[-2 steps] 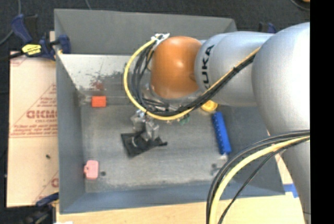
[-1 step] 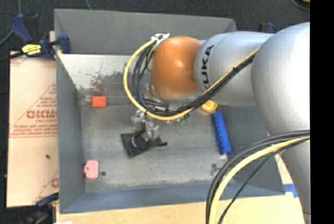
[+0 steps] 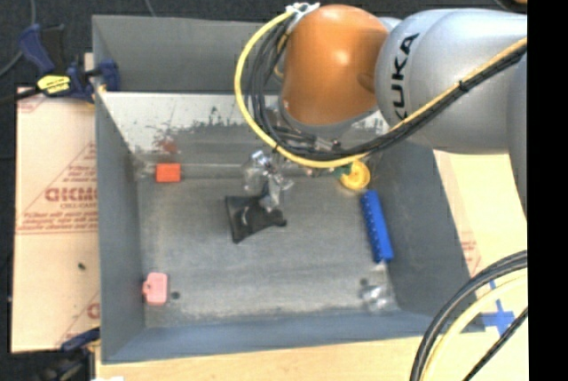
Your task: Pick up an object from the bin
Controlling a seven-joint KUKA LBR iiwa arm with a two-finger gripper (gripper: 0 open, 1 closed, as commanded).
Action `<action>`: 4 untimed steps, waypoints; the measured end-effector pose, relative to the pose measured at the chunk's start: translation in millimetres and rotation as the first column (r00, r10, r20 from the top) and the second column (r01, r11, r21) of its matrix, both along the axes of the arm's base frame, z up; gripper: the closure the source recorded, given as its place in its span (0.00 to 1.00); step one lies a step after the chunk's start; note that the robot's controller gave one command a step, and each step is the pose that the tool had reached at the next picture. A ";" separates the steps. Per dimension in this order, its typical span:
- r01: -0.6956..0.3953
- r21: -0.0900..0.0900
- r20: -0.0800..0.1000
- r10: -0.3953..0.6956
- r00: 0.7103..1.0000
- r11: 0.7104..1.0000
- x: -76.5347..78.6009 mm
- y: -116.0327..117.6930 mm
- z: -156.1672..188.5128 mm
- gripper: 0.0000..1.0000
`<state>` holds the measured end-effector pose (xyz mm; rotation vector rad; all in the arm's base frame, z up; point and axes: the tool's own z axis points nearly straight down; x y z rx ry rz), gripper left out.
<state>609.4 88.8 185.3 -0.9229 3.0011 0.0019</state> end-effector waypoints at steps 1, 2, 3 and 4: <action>0.001 0.000 0.000 -0.001 1.000 1.000 0.0 -0.1 0.0 1.00; 0.017 0.001 0.001 -0.017 1.000 1.000 9.3 -14.0 -22.5 1.00; -0.008 0.000 0.000 0.008 1.000 1.000 2.8 -12.6 -20.1 1.00; 0.023 0.001 0.003 -0.023 1.000 1.000 3.2 -15.1 61.5 1.00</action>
Offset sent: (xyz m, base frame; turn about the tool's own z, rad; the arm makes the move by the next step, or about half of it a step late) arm 0.0085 -0.0131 -0.0223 0.0105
